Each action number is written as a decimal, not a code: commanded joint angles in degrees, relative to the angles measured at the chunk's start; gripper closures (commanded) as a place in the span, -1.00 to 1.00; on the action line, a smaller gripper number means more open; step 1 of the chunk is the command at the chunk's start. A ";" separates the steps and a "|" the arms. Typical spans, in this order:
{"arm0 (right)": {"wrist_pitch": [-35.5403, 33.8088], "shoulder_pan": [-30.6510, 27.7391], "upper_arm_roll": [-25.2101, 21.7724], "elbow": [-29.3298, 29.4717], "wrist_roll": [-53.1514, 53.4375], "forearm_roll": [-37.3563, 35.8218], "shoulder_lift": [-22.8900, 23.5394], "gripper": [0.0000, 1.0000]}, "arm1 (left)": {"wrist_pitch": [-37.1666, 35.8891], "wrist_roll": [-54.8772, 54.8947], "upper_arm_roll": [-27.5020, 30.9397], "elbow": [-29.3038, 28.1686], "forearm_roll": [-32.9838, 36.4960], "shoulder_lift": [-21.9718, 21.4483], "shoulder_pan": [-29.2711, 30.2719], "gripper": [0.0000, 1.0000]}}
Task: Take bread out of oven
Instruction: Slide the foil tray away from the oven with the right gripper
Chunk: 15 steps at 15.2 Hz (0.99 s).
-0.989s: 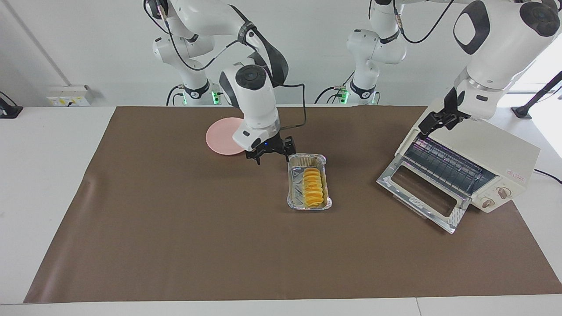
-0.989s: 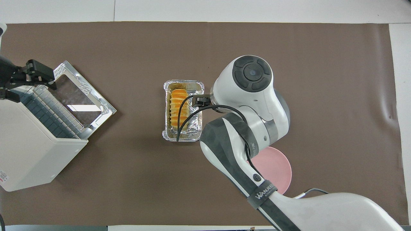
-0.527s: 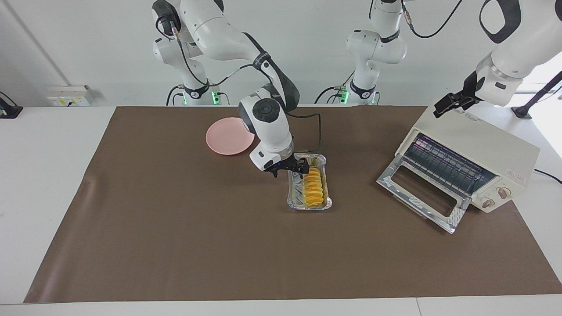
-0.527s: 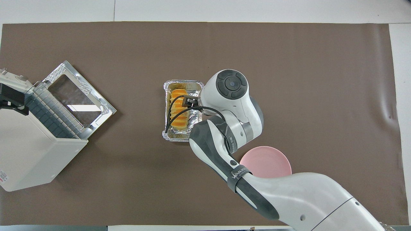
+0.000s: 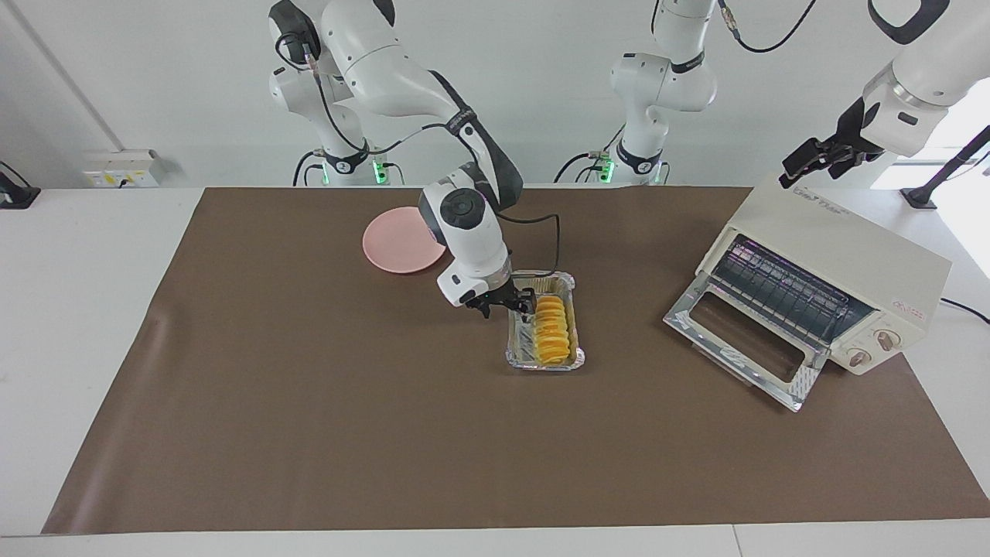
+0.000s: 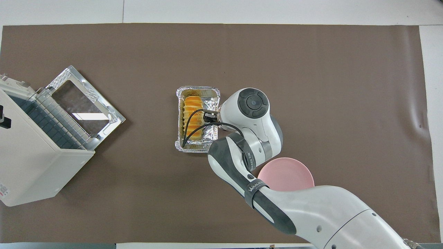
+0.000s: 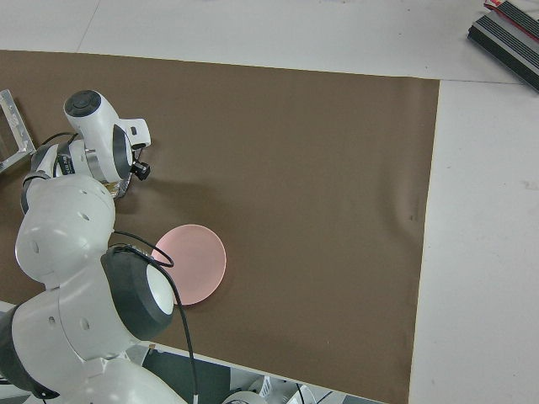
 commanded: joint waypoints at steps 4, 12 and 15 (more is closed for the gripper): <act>1.73 0.18 -0.27 -1.98 0.01 1.02 -1.56 1.00 | 2.15 1.89 -9.95 -0.83 0.34 -1.05 11.98 -1.00; -14.52 -18.16 -0.27 2.07 -29.04 1.99 -4.81 1.00 | -1.18 1.71 -36.82 -1.18 5.79 -1.23 33.30 -1.00; -15.51 -22.93 -0.36 -2.48 -36.45 3.40 -6.30 1.00 | -0.57 1.45 -36.03 -4.95 5.08 -3.68 32.34 -1.00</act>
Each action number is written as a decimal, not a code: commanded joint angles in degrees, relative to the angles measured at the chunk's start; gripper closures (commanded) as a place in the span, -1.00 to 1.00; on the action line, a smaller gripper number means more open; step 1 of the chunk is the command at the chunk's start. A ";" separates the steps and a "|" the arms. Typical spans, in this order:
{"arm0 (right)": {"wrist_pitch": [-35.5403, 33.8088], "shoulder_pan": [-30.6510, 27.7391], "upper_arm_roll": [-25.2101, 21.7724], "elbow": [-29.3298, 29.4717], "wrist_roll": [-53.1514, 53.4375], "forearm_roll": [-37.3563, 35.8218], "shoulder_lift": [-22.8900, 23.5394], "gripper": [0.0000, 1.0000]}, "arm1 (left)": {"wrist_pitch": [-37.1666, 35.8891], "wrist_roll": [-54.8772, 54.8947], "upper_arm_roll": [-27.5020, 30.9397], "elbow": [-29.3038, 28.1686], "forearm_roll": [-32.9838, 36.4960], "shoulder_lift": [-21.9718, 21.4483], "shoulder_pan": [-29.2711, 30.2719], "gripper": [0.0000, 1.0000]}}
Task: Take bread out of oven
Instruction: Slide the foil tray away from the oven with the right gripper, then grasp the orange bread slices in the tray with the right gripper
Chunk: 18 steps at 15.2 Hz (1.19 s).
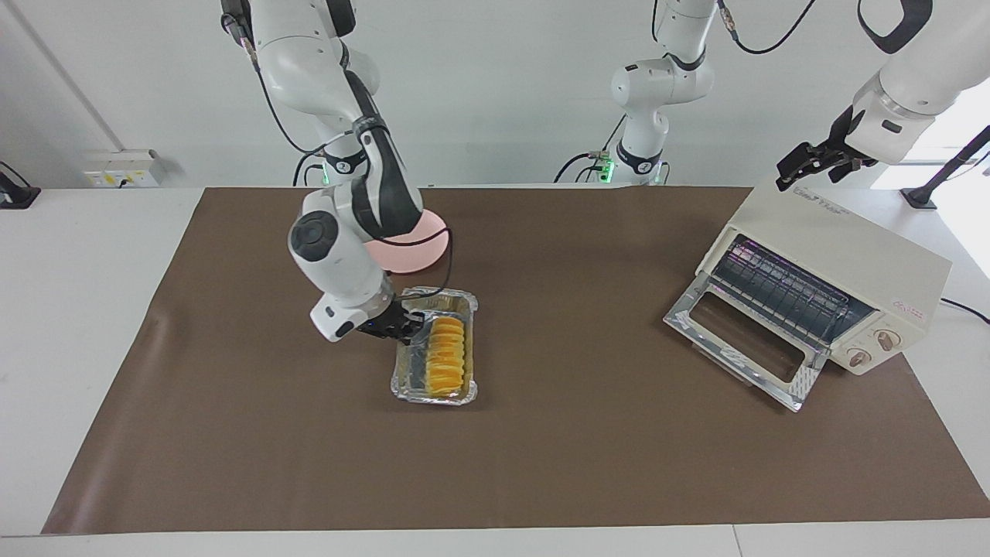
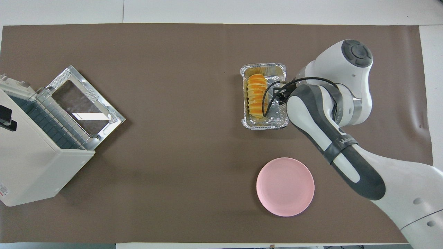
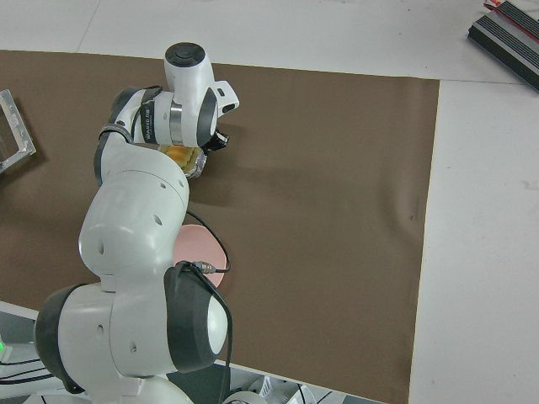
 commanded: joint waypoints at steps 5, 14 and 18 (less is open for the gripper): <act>2.82 -3.03 0.71 -8.40 -5.51 1.67 -2.96 0.98 | 4.39 -1.60 5.75 -3.32 -4.42 -3.50 -4.85 -1.00; -4.83 1.25 0.54 3.46 1.15 -2.80 -3.05 -1.00 | 5.28 -1.43 5.33 -5.60 -3.62 -2.62 -5.84 -1.00; 2.80 3.21 0.63 1.80 5.91 -3.34 -0.15 -1.00 | 6.69 -1.87 3.04 -8.86 -3.62 -3.06 -5.75 -1.00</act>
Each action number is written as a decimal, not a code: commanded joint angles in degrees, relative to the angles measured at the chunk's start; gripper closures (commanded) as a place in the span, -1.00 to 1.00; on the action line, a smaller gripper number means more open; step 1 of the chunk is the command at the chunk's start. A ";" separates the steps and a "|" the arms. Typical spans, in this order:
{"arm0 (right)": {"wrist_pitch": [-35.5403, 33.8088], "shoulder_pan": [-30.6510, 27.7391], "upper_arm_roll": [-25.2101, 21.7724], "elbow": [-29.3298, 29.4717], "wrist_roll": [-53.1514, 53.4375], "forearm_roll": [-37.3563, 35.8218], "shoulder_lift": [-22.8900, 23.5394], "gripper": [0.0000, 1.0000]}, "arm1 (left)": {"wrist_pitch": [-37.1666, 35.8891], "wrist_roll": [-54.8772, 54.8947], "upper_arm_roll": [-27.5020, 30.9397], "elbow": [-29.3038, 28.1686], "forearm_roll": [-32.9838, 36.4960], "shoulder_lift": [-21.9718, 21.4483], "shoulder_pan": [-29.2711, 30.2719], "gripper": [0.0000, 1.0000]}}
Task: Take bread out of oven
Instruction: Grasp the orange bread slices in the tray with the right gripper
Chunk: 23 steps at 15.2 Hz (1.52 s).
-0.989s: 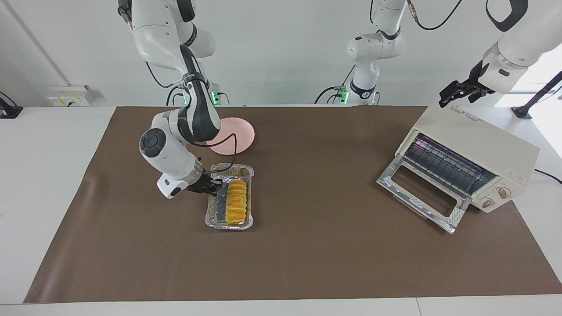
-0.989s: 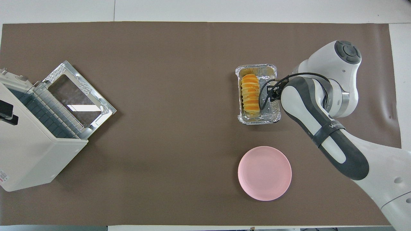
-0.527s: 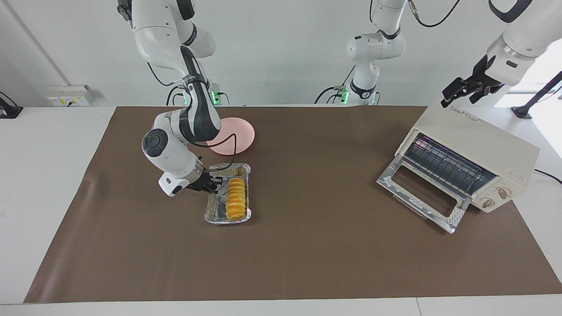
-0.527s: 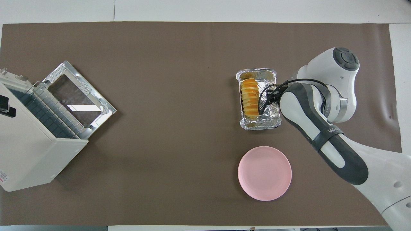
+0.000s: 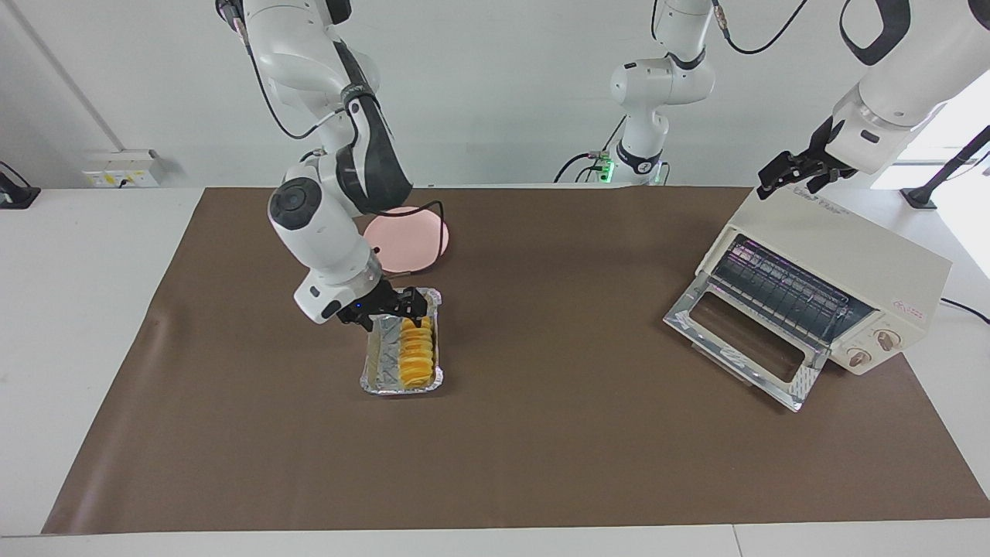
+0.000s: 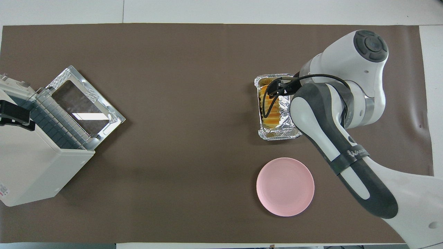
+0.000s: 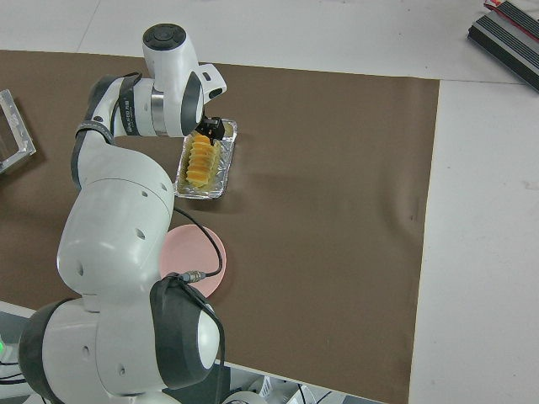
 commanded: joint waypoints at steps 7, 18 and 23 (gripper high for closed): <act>9.88 0.50 0.16 -4.62 1.27 -0.72 3.73 -0.96 | 1.45 -0.40 -0.54 -3.32 0.11 -1.72 -0.52 -1.00; 9.18 -0.55 -0.10 -4.80 -1.97 -0.90 3.74 0.83 | 1.27 -0.84 -0.45 -2.71 0.11 -2.95 -0.61 -1.00; 1.03 -2.57 -0.19 0.82 -5.49 -0.99 3.12 1.00 | 1.27 -0.84 -0.45 -2.71 0.11 -2.95 -0.61 -1.00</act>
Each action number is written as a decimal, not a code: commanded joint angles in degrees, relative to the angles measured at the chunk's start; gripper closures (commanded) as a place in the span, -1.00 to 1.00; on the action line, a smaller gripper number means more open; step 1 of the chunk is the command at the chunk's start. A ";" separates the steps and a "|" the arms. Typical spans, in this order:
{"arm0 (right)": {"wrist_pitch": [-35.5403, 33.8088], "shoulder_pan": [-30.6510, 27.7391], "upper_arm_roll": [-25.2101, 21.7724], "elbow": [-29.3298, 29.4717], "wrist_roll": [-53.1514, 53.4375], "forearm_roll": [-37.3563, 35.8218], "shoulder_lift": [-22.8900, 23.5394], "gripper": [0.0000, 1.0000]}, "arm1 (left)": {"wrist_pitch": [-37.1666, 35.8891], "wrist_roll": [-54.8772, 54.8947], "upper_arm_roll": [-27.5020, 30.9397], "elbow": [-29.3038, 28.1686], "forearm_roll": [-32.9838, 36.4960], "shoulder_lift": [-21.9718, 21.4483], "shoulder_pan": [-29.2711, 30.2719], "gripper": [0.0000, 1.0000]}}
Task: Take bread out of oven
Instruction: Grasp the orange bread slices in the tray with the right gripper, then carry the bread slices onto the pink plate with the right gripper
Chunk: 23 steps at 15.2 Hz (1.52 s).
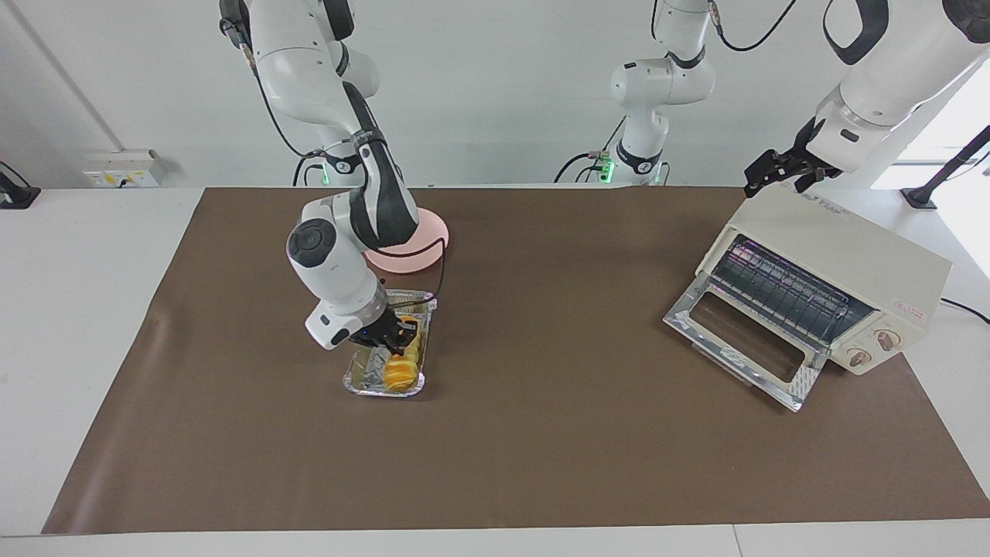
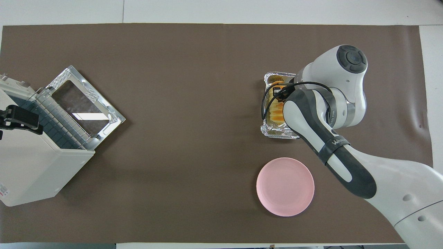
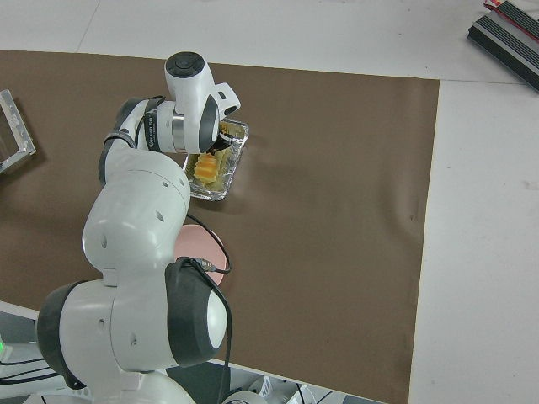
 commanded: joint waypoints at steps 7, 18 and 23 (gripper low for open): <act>-24.10 -0.90 0.31 4.76 2.52 -0.45 -10.83 1.00 | 0.86 -0.56 0.30 -1.38 0.11 -1.21 -0.34 -1.00; -16.15 3.93 1.02 -34.07 4.91 0.43 -36.24 1.00 | 0.86 -0.56 0.30 -1.38 0.11 -1.21 -0.34 -1.00; -4.65 10.95 1.02 -43.57 10.09 0.52 -38.01 1.00 | 0.86 -0.56 0.30 -1.38 0.11 -1.21 -0.34 -1.00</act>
